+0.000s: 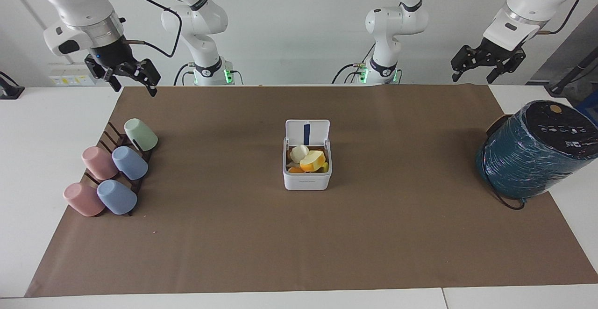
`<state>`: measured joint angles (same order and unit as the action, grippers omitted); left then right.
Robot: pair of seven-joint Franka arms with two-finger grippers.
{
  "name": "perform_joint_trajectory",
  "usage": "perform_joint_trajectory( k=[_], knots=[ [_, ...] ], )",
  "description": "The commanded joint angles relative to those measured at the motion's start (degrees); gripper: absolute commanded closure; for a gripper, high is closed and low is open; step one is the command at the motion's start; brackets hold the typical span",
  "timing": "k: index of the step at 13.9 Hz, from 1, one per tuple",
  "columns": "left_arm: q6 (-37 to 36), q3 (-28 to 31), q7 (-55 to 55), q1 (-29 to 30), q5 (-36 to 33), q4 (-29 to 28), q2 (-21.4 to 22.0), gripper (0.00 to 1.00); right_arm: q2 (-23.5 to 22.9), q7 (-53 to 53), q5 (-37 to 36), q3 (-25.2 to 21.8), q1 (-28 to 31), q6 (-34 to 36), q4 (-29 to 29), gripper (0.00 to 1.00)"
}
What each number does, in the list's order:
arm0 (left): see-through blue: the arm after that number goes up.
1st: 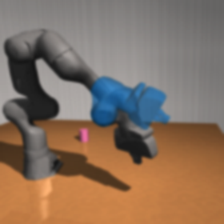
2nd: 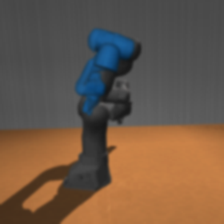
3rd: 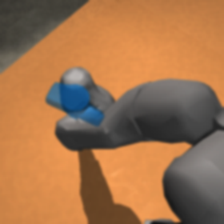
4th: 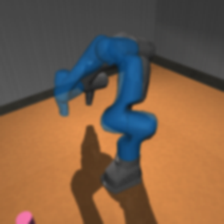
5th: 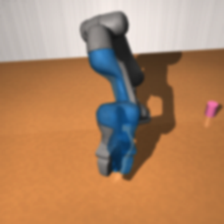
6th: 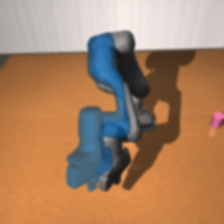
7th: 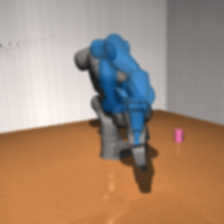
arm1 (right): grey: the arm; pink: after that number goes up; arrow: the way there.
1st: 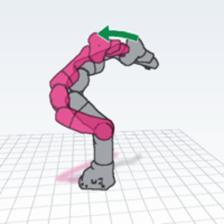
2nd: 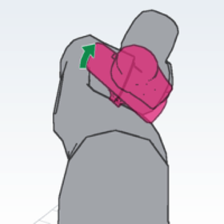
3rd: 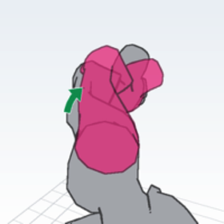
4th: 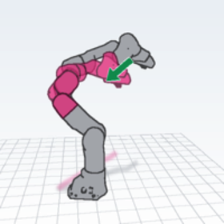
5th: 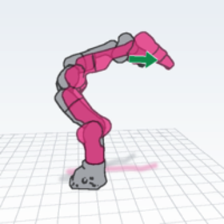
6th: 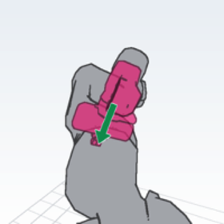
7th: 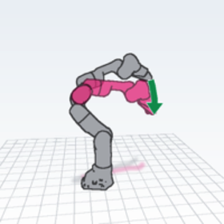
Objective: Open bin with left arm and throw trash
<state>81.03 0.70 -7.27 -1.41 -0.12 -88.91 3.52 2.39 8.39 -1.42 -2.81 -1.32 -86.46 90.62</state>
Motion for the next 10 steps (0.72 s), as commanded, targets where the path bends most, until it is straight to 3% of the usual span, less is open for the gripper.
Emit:
perform_joint_trajectory(
  k=[1,10],
  knots=[
    [0.3,0.4,-0.3,-0.9,-1.3,-1.8,1.6,0.0,0.1,-1.3,0.5,0.5,0.4,0.6,0.3,0.0],
    [0.0,0.4,-0.3,-0.9,-1.3,-1.8,1.7,0.0,0.9,-1.2,1.3,0.4,0.1,0.9,0.3,0.0]
  ],
)
